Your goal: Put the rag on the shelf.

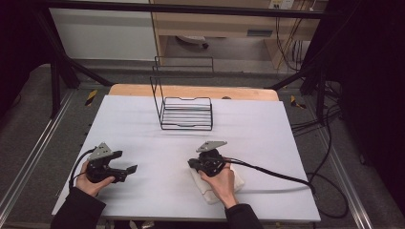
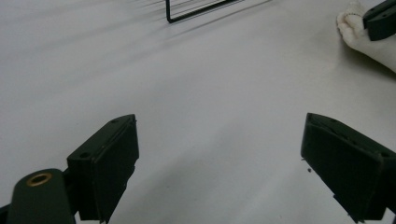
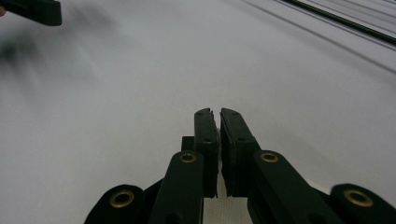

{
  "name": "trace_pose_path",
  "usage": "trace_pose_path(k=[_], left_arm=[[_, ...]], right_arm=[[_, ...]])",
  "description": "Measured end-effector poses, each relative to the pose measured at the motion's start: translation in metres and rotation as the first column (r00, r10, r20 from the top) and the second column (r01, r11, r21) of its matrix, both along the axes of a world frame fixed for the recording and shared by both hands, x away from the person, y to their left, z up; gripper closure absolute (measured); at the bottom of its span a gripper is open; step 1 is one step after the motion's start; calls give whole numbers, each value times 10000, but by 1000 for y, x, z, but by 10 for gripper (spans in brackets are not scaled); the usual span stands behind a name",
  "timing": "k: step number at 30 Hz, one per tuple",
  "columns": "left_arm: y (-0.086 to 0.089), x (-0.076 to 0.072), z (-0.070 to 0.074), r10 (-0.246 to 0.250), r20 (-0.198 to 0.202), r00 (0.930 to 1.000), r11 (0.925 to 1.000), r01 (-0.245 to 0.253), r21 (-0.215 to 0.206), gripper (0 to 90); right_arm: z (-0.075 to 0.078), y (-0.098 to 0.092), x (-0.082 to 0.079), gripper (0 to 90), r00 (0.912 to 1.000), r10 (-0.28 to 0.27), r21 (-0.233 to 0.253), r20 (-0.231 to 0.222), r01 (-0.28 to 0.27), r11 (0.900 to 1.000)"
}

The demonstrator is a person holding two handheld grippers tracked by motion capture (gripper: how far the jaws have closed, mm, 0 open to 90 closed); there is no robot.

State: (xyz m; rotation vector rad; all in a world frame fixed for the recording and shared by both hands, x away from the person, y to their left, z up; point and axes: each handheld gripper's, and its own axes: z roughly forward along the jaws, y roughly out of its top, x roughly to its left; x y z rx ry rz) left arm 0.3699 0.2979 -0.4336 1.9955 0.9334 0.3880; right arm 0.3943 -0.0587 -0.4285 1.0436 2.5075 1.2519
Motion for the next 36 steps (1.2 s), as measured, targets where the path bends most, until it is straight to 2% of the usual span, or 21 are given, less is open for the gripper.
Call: trace_pose_path(k=[2,7,14,17,18,19,20,21,22,24,25,26,27,29,30,31,32,34,35,36], left_arm=[[0,0,0,-10,-2,10000,10000,10,1,113],[0,0,0,-14,-19,10000,10000,14,0,113],[-1,1,-1,-3,-54,10000,10000,3,36,113],[-3,1,-1,23,-105,9999,10000,-23,41,111],[-4,1,0,26,-130,9999,10000,-25,37,103],[-6,0,0,14,-124,9999,10000,-13,44,103],[-7,0,1,20,-130,9999,10000,-20,16,91],[-9,0,2,25,-142,9999,10000,-25,11,86],[-12,-1,2,51,-161,9999,10000,-51,5,80],[-19,-2,4,24,-197,9998,10000,-25,-54,77],[-23,-3,4,-48,-181,9998,10000,48,-24,77],[-28,-3,5,-103,-189,9998,9999,103,-40,75],[-33,-4,5,-172,-233,9996,9998,171,-63,75],[-45,-7,6,-378,-277,9989,9993,376,-85,76],[-52,-8,7,-469,-318,9984,9989,467,-72,76],[-59,-9,7,-523,-375,9979,9986,520,-98,88],[-66,-10,8,-587,-423,9974,9982,580,-163,105],[-81,-13,8,-737,-579,9956,9971,724,-234,140],[-97,-16,7,-929,-693,9933,9957,924,-94,149],[-97,-16,7,-929,-693,9933,9957,924,-94,171]], right_arm=[[-1,7,7,861,9998,-164,149,-82,165,9998],[-2,24,20,860,9986,-535,256,56,533,9983],[-10,33,31,854,9964,-842,257,54,840,9961],[-13,33,32,809,9974,-717,273,14,716,9971],[-10,31,33,756,9979,-643,351,77,640,9973],[-10,31,33,756,9979,-643,351,77,640,9973],[0,26,32,650,9977,-602,498,302,587,9970],[0,26,32,650,9977,-602,498,302,587,9970],[11,18,30,534,9970,-583,642,501,550,9964],[21,7,28,396,9957,-631,638,685,588,9962],[21,7,28,396,9957,-631,638,685,588,9962],[28,-9,26,310,9955,-628,584,704,588,9966],[30,-17,25,275,9948,-700,571,743,659,9962],[31,-36,21,248,9937,-832,664,750,783,9947],[31,-36,21,248,9937,-832,664,750,783,9947],[30,-55,15,236,9932,-972,719,636,926,9931],[28,-64,12,237,9927,-1078,718,548,1037,9920],[21,-80,5,253,9921,-1206,641,336,1183,9909],[18,-87,2,263,9917,-1260,539,237,1246,9907],[14,-93,-1,282,9905,-1364,406,141,1358,9899]])
